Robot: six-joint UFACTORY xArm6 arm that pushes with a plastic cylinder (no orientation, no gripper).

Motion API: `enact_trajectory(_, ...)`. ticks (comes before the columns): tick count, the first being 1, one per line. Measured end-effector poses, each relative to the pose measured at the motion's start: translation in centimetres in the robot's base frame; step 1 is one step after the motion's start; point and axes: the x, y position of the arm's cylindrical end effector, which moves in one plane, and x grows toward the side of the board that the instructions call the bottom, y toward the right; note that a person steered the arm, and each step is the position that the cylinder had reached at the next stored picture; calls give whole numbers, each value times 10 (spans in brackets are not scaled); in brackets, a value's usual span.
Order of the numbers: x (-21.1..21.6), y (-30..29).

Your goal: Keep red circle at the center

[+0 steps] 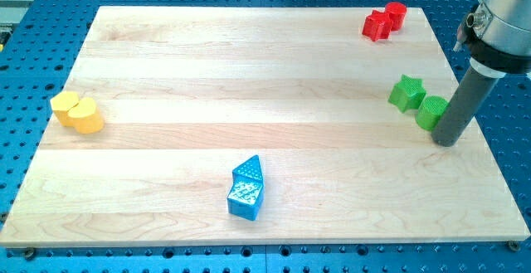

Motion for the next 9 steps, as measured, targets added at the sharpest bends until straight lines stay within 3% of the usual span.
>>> enact_trajectory(1, -10, 15)
enact_trajectory(2, -25, -9)
enact_trajectory(5, -27, -4)
enact_trajectory(6, -15, 0)
enact_trajectory(7, 25, 34)
enact_trajectory(8, 3, 70)
enact_trajectory(9, -60, 93)
